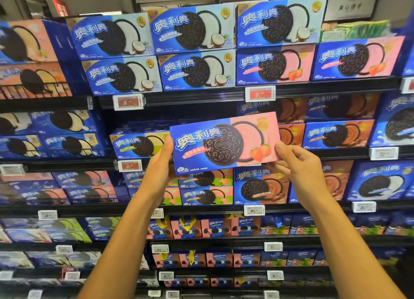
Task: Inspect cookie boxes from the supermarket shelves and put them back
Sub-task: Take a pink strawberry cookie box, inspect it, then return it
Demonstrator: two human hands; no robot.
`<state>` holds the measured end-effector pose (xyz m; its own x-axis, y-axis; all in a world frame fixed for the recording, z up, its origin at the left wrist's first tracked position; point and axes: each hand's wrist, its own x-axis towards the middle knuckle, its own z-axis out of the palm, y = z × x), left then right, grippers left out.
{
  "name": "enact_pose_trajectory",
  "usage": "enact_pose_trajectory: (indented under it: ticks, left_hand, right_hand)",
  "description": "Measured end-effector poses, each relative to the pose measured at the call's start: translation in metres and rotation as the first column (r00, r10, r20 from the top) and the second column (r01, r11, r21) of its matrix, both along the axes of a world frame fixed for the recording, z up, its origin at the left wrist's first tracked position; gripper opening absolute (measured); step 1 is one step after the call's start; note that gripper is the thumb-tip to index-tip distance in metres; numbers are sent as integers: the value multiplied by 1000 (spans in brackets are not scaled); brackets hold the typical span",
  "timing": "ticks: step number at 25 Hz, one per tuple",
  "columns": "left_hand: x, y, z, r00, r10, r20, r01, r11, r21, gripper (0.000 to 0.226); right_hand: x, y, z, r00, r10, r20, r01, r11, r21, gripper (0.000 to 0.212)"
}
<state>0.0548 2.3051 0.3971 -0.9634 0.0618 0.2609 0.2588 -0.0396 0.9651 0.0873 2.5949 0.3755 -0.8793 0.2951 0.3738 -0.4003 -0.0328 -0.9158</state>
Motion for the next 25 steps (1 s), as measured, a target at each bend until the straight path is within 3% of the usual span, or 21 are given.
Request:
enact_pose_trajectory:
  ticks: [3,7,12,16,20,25]
  left_hand:
    - [1,2,0,1000,-22,6,22,1000,16,49]
    - [-1,10,0,1000,-12,26,12,1000,12,43]
    - [2,30,8,992,-125,-2,125,991,-50,52]
    - [7,67,15,957,-289,-20,289,957,4,47]
    - [15,111,16,876,-481,-29,482,871,92,35]
    - [29,178,14,873,-485,-45,487,870,70,34]
  right_hand:
    - [3,2,1,1000,7,-21,-9,998,-59,49]
    - [5,6,4,999,-4,-45,-3,989,-148,49]
    - [3,23,0,999,23,-23,-26,982,-185,34]
    - [-7,44,-15,998,42,41,-28,954,-298,24]
    - [-18,66,-40,983,116,144,-36,885,-464,24]
    - [-27,92,-72,952,238,190,-31,695,-718,38]
